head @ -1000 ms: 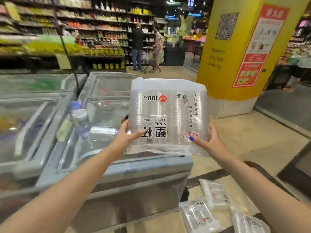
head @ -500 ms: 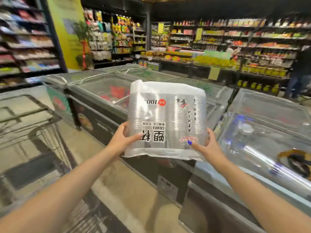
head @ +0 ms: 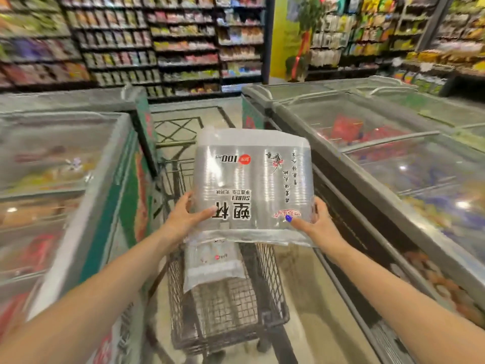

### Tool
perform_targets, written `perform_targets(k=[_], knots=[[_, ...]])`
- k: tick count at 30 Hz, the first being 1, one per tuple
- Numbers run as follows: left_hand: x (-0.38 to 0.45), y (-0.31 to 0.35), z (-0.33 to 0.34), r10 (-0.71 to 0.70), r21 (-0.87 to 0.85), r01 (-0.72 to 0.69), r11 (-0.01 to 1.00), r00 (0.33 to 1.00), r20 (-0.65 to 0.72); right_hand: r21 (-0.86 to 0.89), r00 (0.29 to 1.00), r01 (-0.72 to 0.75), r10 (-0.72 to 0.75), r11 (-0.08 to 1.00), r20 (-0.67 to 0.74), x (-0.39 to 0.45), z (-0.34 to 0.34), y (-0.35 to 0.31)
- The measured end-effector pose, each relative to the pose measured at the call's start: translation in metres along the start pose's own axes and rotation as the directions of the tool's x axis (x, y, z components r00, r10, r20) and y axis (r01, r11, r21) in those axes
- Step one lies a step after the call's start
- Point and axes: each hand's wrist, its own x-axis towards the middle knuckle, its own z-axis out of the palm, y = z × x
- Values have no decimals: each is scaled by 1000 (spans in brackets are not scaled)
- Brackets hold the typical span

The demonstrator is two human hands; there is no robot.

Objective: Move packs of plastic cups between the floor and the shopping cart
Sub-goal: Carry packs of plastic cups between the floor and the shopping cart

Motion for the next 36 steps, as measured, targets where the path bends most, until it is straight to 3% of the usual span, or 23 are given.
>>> perform_targets(k=[3,12,19,25,31,36], knots=[[14,-23,-17,-53,23,55,998,996,-74,-58,994,-21,27,998,104,47,32,15],[103,-128,-8,-346,-178,320,931,926,-149,-263,952,-109,177,959,250,167,86,105],[161,-219,0,-525,-192,489,851,804,-281,-455,892,-252,387,854,234,216,146,198],[199,-297,11,-589,-79,596,799,751,-299,-410,792,-498,593,764,143,251,187,288],[236,-367,21,-691,-155,685,712,646,-323,-497,730,-532,669,686,141,277,211,348],[260,-411,21,-691,-73,723,687,620,-373,-463,728,-552,672,694,139,295,229,384]])
